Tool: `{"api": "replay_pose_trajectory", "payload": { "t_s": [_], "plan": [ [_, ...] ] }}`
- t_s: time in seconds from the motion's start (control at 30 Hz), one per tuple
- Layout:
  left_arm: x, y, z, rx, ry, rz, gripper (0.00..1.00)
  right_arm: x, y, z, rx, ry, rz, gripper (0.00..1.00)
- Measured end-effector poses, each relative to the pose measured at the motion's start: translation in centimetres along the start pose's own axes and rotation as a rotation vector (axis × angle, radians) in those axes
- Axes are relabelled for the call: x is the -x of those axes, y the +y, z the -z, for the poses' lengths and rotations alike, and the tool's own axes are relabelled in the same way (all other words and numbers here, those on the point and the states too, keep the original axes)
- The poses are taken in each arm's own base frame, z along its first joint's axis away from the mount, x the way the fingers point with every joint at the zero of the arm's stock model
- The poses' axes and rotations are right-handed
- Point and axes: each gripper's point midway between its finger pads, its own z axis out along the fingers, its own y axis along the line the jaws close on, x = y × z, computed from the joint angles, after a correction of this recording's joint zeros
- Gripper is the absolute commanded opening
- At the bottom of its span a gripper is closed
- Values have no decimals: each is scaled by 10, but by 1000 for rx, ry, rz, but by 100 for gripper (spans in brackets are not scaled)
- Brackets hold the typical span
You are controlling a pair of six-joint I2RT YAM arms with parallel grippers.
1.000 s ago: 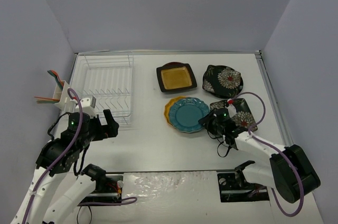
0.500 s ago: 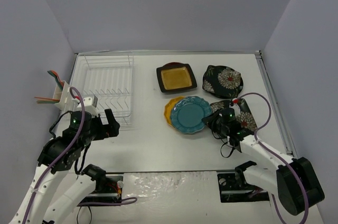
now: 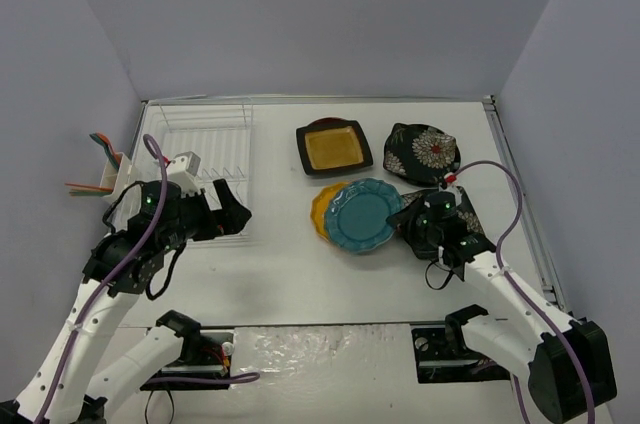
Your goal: Load the plates into the dish rack
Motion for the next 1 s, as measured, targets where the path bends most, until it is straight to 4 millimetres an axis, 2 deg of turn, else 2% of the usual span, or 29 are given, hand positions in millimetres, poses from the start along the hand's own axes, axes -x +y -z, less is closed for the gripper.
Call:
{"api": "replay_pose_trajectory", "payload": {
  "t_s": [0.33, 0.53, 0.73, 0.93, 1.0],
  "plan": [
    [15, -49, -44, -181, 51, 104, 97, 18, 76, 28, 240, 33, 24, 0],
    [17, -77, -68, -273, 79, 123, 97, 15, 107, 40, 382, 79, 11, 0],
    [6, -97, -95, -311, 139, 137, 97, 15, 132, 52, 501, 109, 11, 0],
    [4, -114, -103, -362, 154, 166, 79, 18, 149, 61, 579, 119, 15, 0],
    [8, -119, -102, -384, 144, 178, 70, 18, 152, 63, 594, 121, 15, 0]
  ]
}}
